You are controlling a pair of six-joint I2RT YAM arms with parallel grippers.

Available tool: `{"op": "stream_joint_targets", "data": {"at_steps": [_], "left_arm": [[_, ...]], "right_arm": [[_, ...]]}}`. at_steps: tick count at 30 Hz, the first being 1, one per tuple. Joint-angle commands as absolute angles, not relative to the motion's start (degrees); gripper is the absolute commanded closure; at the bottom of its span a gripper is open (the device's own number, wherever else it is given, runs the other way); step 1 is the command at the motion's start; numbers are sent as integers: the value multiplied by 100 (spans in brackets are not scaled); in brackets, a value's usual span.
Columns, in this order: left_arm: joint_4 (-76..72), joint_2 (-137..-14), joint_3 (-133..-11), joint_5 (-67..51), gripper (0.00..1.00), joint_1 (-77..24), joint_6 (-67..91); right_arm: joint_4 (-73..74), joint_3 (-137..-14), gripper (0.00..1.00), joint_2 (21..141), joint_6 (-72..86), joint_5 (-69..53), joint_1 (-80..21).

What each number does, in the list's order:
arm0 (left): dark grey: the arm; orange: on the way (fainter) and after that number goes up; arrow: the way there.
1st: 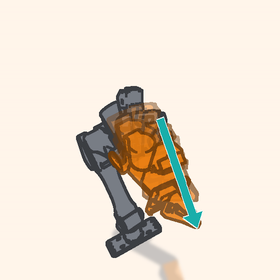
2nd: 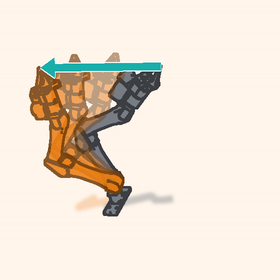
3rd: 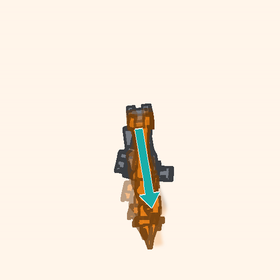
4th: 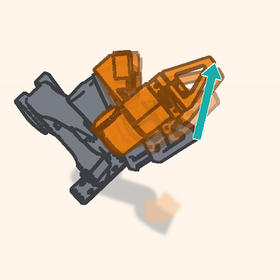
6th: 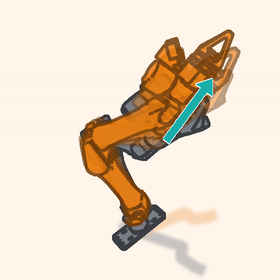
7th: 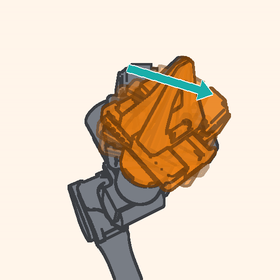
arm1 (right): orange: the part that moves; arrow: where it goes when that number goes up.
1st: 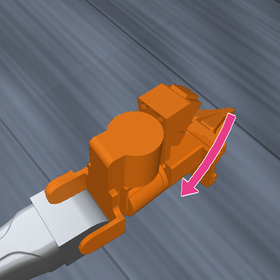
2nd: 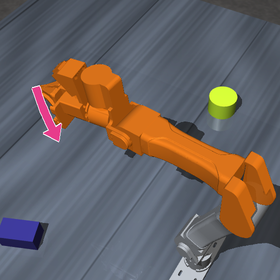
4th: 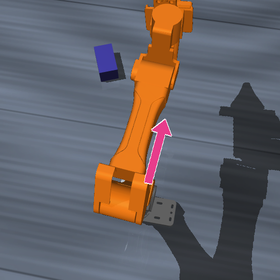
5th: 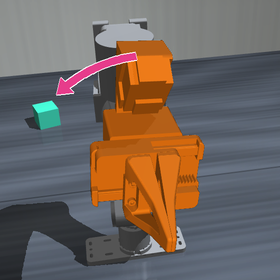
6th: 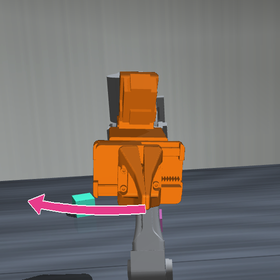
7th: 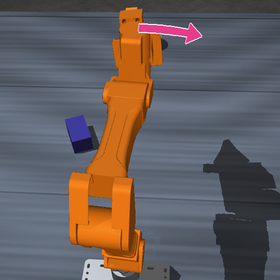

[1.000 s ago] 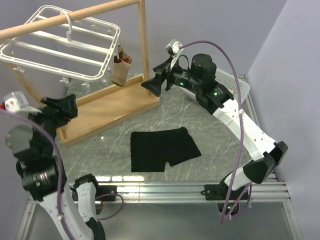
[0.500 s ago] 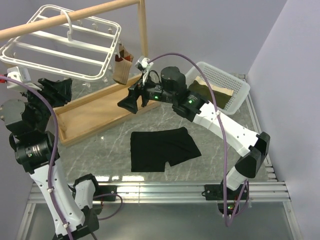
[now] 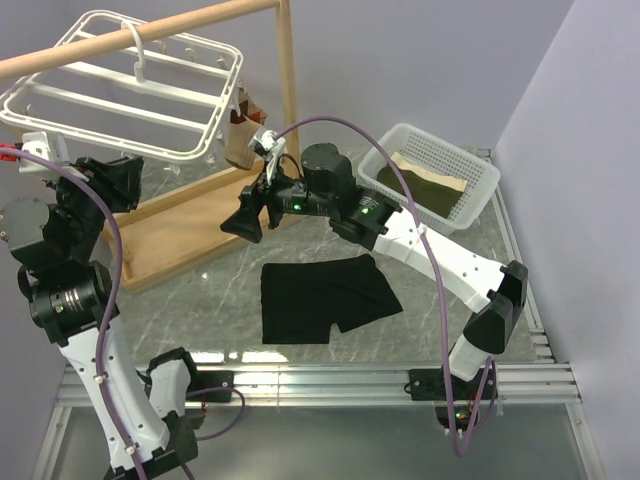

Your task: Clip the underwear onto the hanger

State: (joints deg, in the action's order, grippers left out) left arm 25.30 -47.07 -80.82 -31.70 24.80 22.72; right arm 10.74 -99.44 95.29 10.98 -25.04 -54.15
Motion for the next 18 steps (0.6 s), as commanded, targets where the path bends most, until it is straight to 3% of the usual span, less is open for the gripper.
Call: {"op": "stream_joint_targets", "data": {"at_steps": [1,9,10,13,18], "left_arm": [[2452,-4632,-8086,-3427,68,2505,2030],[2513,-4719,-8042,-3472,86,2505,2004],[2531,-4720,-8068,-3463,86,2505,1995],[2663,-4702,-8165,-3340,68,2505,1890],[2961,-4605,-8410,-2990,63,2496,1740]], "right_arm": [[766,-10283,7,9431,1081,-2707,-5440],[229,-10475,13,9615,1143,-2760,-5633],[263,-10546,14,9702,1099,-2751,-5669],[290,-10670,14,9773,1142,-2777,-5713],[325,-10644,14,9773,1160,-2760,-5739]]}}
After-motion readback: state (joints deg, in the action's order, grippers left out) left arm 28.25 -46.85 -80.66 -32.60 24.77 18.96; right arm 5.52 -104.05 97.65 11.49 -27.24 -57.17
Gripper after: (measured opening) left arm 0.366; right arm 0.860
